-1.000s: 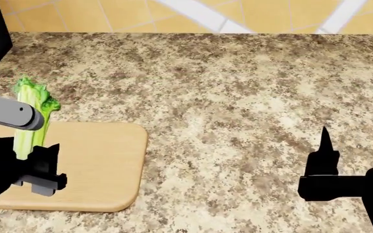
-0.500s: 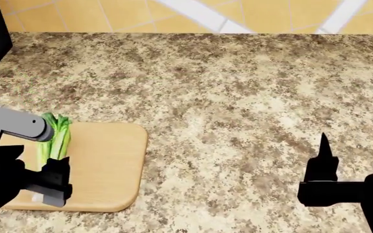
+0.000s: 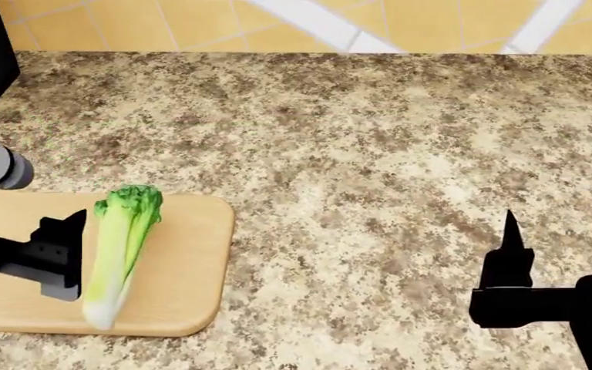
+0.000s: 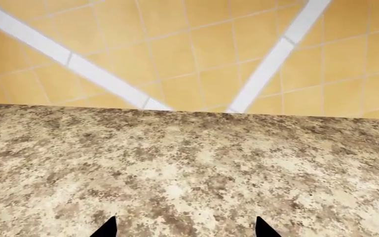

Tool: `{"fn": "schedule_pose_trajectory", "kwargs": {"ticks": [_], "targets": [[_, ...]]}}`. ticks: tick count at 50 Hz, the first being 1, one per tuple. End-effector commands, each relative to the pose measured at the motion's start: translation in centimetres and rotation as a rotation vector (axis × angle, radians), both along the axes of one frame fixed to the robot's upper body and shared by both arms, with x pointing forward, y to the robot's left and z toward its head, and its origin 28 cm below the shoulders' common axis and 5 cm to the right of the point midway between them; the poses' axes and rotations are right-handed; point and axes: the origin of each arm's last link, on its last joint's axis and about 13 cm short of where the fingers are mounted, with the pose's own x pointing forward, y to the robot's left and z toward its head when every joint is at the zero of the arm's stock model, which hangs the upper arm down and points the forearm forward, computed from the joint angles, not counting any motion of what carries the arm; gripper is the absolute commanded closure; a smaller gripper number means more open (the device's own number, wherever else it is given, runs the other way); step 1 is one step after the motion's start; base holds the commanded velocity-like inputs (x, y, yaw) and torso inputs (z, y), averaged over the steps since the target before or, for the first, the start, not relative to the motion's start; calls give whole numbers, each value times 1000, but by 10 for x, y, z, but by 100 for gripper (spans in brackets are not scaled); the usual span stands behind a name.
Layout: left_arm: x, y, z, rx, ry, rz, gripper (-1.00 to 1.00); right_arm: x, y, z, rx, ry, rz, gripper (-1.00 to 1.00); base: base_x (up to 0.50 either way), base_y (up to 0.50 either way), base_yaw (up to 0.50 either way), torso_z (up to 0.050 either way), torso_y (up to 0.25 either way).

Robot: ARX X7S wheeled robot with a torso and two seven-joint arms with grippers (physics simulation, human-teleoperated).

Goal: Place the celery and the celery on separate cutting boards.

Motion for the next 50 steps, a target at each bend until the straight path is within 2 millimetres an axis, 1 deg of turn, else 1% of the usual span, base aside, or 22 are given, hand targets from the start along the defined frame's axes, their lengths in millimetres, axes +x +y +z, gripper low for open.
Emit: {"fn": "schedule_pose_trajectory", "kwargs": {"ticks": [1,4,5,6,7,8,9,11,15,17,20,23,25,26,30,32,34,37,38,43,45,50], "targets": [[-18,13,27,-96,-110,19,-100,0,0,11,13,-39,7,-100,0,0,0,0,0],[-24,20,30,-94,-124,36,-100,0,0,20,25,-59,3,-100,0,0,0,0,0],[-13,22,57,-93,-179,93,-100,9,7,34,-44,-4,21,-100,0,0,0,0,0],[-10,23,81,-118,-247,111,-100,13,7,66,-32,-129,21,-100,0,0,0,0,0],[-11,22,88,-125,-254,105,-100,9,5,59,-30,-137,22,-100,0,0,0,0,0],[-10,21,90,-123,-253,101,-100,9,5,59,-27,-140,24,-100,0,0,0,0,0],[-10,19,92,-122,-257,100,-100,8,4,51,-29,-147,23,-100,0,0,0,0,0],[-11,16,95,-116,-261,91,-100,8,3,49,-18,-159,22,-100,0,0,0,0,0],[-12,14,105,-107,-270,84,-100,7,4,49,-8,-175,18,-100,0,0,0,0,0],[-16,13,116,-109,-284,76,-100,6,5,51,-8,-191,19,-100,0,0,0,0,0],[-16,10,122,-85,-287,62,-100,8,7,46,-32,-191,32,-100,0,0,0,0,0],[-15,11,129,-87,-293,71,-100,8,6,48,-33,-197,42,-100,0,0,0,0,0],[-16,12,134,-108,-275,54,-100,11,6,43,-48,-194,49,-100,0,0,0,0,0],[-17,12,136,-122,-250,36,-100,10,6,43,-39,-195,54,-100,0,0,0,0,0],[-15,11,144,-120,-266,40,-100,5,4,49,-43,-228,58,-100,0,0,0,0,0],[-16,12,156,-117,-276,39,-100,4,4,49,-48,-247,58,-100,0,0,0,0,0],[-15,9,165,-107,-270,37,-100,5,3,48,-45,-260,60,-100,0,0,0,0,0],[-21,5,187,-79,-306,21,-100,6,2,46,-66,-279,56,-100,0,0,0,0,0],[-22,3,191,-78,-314,18,-100,6,2,47,-62,-289,53,-100,0,0,0,0,0],[-31,-2,201,-56,-333,9,-100,9,3,46,-73,-327,53,-100,0,0,0,0,0],[-31,-2,202,-38,-335,25,-100,8,2,46,-106,-317,42,-100,0,0,0,0,0],[-29,-3,204,-28,-333,22,-100,9,2,46,-103,-334,40,-100,0,0,0,0,0]]}}
